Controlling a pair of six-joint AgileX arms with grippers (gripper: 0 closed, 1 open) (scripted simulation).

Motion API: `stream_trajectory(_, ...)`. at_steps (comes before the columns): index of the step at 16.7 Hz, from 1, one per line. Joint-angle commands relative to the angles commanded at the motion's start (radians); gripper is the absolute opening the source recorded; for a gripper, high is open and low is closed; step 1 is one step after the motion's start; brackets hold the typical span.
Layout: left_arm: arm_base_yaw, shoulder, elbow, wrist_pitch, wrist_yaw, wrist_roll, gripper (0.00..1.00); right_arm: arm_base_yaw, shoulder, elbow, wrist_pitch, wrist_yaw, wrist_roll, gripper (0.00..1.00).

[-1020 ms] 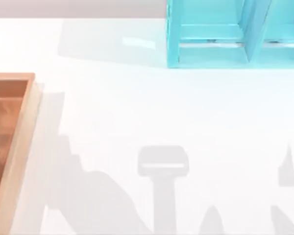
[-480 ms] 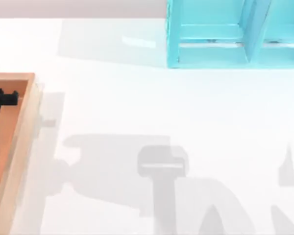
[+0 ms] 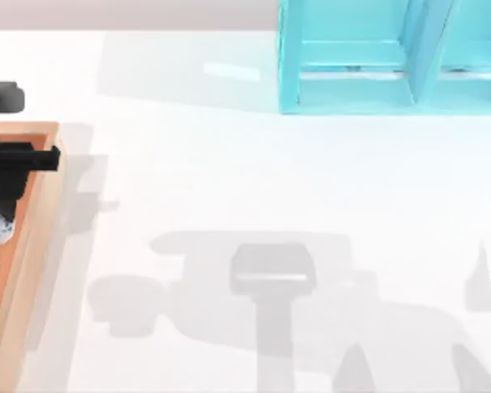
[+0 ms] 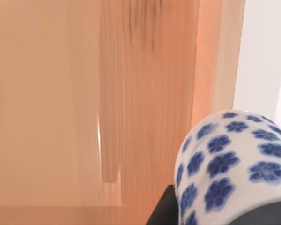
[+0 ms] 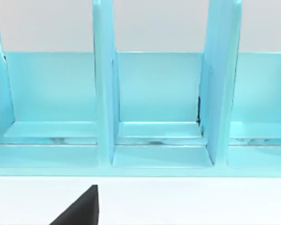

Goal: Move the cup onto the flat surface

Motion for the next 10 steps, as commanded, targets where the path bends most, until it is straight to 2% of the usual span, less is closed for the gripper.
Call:
stream_trajectory(4,-0.065,0.035,0.048,-0.013,0.000,-0.064,0.00,0.000,0.000,0.000,0.000,0.000,0.000,1.00)
stream_trajectory(7,-0.203,0.109,0.150,-0.041,-0.001,-0.201,0.00,0.000,0.000,0.000,0.000,0.000,0.000,1.00)
stream_trajectory(10,-0.387,0.208,0.286,-0.078,-0.002,-0.383,0.00,0.000,0.000,0.000,0.000,0.000,0.000,1.00)
